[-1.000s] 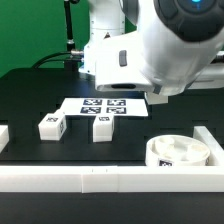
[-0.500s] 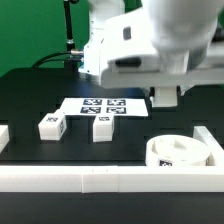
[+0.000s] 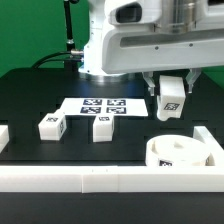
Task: Assemble stool
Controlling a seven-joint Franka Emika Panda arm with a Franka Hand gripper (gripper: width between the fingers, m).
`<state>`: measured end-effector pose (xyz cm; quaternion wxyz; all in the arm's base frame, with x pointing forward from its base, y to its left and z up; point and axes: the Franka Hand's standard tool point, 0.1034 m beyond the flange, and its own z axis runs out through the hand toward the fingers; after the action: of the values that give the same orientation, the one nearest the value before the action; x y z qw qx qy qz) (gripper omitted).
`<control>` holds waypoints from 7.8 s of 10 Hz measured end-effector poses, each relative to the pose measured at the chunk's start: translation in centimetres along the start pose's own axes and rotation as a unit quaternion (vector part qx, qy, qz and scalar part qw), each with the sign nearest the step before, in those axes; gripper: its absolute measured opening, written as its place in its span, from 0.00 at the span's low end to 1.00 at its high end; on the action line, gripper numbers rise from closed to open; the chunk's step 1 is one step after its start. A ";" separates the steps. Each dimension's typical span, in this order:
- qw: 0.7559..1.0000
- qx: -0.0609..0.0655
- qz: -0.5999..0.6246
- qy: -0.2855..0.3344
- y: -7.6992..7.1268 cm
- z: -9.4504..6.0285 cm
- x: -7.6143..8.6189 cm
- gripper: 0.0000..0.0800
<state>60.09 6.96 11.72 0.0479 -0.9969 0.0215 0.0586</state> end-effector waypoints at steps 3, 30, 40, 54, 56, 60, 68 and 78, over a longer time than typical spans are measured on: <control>0.988 0.005 -0.005 0.151 -1.4 0.2 0.9 0.41; 0.963 0.025 -0.010 0.269 -4.4 4.6 0.2 0.41; 0.971 0.010 -0.046 0.236 -3.7 -0.1 0.1 0.81; 0.939 -0.031 -0.342 -0.006 -4.8 1.2 0.3 0.81; 0.894 -0.034 -0.446 -0.010 -4.3 1.2 0.4 0.81; 0.756 -0.050 -0.652 0.002 -4.1 1.9 0.9 0.81; 0.688 -0.056 -0.723 0.002 -4.3 3.2 1.2 0.48; 0.926 -0.035 -0.375 0.028 -4.5 3.2 1.2 0.42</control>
Offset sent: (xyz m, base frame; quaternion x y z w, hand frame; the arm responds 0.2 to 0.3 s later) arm 0.0058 0.0265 -0.0023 0.0237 0.2652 0.0260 0.9635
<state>61.12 11.70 8.84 0.0303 -0.9344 -0.3549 0.0095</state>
